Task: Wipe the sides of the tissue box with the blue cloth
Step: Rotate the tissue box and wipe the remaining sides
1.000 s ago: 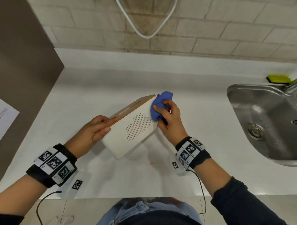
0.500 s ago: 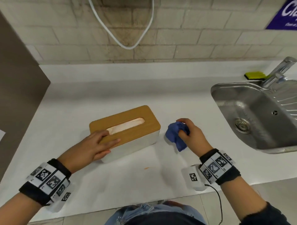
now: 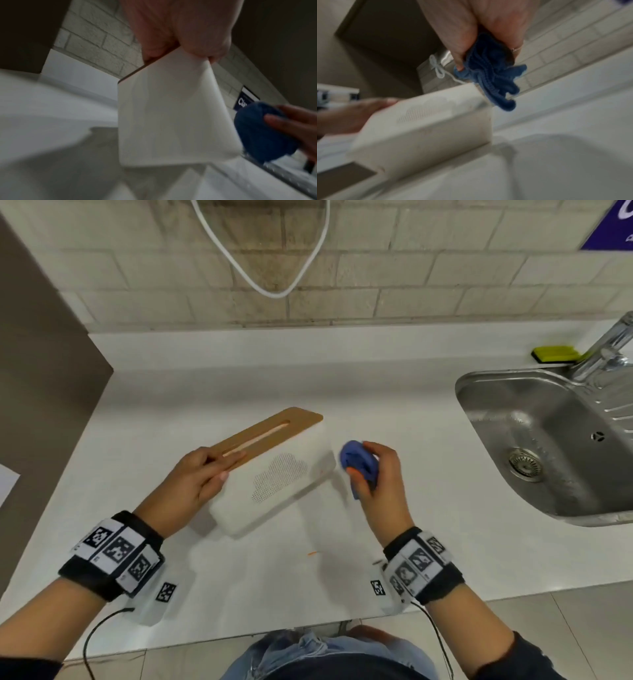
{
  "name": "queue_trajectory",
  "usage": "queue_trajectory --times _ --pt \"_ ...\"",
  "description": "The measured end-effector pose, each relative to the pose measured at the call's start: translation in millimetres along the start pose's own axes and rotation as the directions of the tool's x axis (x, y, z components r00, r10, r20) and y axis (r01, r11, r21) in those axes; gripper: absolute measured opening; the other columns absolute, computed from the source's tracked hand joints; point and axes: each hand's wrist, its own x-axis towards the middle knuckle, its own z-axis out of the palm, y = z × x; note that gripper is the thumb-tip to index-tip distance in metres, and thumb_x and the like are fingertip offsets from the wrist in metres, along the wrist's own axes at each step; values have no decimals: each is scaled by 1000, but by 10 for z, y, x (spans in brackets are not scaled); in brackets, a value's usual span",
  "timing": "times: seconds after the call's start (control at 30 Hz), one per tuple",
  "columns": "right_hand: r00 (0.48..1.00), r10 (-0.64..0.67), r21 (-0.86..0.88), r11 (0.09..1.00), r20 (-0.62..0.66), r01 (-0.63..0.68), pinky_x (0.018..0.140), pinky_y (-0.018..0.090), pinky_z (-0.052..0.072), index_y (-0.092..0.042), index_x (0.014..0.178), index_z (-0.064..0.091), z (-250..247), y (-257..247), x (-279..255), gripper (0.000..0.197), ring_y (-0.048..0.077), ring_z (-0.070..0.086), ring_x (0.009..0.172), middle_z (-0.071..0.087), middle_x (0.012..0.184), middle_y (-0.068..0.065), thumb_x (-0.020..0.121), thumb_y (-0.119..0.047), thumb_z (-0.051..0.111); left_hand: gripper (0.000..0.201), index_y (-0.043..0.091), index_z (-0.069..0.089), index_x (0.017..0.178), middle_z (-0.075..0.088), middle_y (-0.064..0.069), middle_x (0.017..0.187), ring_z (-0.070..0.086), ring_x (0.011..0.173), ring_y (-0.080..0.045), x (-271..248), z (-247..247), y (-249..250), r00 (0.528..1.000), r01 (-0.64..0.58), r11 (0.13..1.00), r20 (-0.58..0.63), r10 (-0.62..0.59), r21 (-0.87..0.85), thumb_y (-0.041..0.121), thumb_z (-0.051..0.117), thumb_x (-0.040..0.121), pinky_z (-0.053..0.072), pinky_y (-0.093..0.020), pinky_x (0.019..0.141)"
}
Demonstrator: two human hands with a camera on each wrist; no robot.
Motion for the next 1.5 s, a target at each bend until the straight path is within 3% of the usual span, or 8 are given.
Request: queue_trajectory --times 0.33,0.5,0.6,0.73,0.83,1.07,1.23,1.5 --pt "966 183 317 919 184 -234 68 8 45 -11 97 49 541 -56 128 5 -10 57 67 54 86 -2 94 -8 46 38 57 42 124 60 -7 108 52 109 -11 45 -47 -119 984 175 964 15 -176 -201 53 30 89 36 -21 98" --pt "851 126 -14 990 510 -138 74 13 39 -2 79 59 296 -92 -39 20 7 54 72 57 77 9 87 3 41 38 59 37 127 55 0 105 48 103 0 60 -79 -85 985 174 976 42 -170 -133 51 32 90 30 -3 89" --pt "928 186 -94 982 322 -165 69 -1 41 -4 108 59 -39 -7 27 29 -1 58 81 61 98 8 88 8 43 42 54 33 131 48 9 104 43 100 -4 60 -157 -29 981 151 988 124 -148 -13 46 45 92 24 2 89" --pt "948 296 82 948 118 -307 59 16 51 -22 107 50 -487 47 44 26 8 63 82 63 97 1 93 -2 44 45 47 42 131 46 -5 111 43 99 -12 -3 -181 -39 963 3 993 268 -34 114 41 46 87 29 -3 91" --pt "912 400 270 872 92 -409 45 19 46 -24 114 44 -583 42 -7 22 20 61 82 62 100 3 96 -11 41 28 48 50 122 50 -10 123 49 113 -22 -93 -204 -102 950 -130 953 309 41 275 42 40 97 41 -32 101" --pt "861 476 539 685 179 -491 53 28 48 -10 122 48 -548 148 -16 45 21 64 85 64 105 8 86 -36 54 66 23 43 131 48 -10 128 43 118 -31 211 448 445 986 28 926 141 -86 375 62 42 78 39 -49 99" --pt "874 477 351 806 91 -476 55 43 52 -17 124 43 -524 163 21 44 27 60 84 63 108 8 85 -19 62 64 22 50 128 56 -14 103 50 92 -32 529 886 688 985 146 874 14 -172 464 62 39 79 43 -43 79" --pt "997 -35 193 980 -62 47 89 11 44 -33 109 54 -281 -111 116 36 -4 56 105 58 112 -14 79 -15 63 61 21 44 135 47 -7 94 40 91 -15 420 429 758 932 -27 997 -359 52 76 57 31 87 31 -23 85"
